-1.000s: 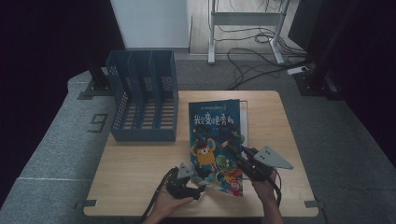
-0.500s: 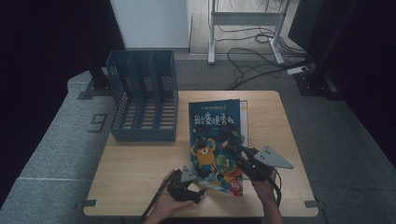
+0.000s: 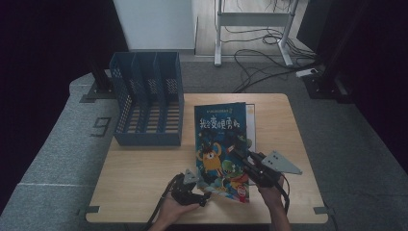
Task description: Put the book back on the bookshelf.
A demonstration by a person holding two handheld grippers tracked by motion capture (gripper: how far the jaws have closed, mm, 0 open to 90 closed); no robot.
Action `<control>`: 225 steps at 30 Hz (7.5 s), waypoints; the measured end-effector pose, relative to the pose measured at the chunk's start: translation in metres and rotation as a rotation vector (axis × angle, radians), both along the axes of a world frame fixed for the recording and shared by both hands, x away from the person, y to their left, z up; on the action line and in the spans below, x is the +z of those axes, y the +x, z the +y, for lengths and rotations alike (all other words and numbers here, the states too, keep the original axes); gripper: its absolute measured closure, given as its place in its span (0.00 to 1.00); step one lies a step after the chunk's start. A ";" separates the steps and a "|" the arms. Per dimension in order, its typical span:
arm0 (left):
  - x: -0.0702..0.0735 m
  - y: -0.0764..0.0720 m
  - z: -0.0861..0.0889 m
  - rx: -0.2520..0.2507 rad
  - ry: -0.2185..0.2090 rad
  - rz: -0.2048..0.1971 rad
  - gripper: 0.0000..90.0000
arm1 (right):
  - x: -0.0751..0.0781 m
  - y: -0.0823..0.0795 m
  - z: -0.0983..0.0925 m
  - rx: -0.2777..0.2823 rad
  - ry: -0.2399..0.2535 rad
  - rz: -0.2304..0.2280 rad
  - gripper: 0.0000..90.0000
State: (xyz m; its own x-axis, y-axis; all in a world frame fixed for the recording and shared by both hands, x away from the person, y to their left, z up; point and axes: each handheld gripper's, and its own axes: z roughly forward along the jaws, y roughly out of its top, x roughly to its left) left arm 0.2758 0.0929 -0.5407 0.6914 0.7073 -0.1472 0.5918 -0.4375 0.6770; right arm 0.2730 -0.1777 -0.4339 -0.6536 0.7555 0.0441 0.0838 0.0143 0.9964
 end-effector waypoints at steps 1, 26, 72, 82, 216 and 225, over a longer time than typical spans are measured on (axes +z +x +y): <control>0.000 0.000 0.000 0.001 -0.002 0.001 0.16 | 0.001 -0.001 0.001 -0.001 -0.005 -0.005 0.82; -0.002 0.008 0.000 0.014 0.000 0.009 0.16 | 0.002 -0.001 -0.002 0.003 -0.026 -0.017 0.85; -0.001 0.035 -0.017 0.036 0.025 0.017 0.17 | 0.001 0.002 -0.013 0.043 -0.012 -0.067 0.89; 0.003 0.032 -0.006 0.059 0.023 -0.038 0.19 | -0.002 0.001 -0.023 0.076 0.000 -0.029 0.90; 0.114 0.024 -0.007 -0.169 -0.411 -0.335 0.62 | -0.037 0.014 -0.036 -0.087 -0.052 0.117 0.29; 0.113 0.017 -0.009 -0.204 -0.397 -0.386 0.76 | -0.038 0.017 -0.034 -0.098 -0.042 0.129 0.24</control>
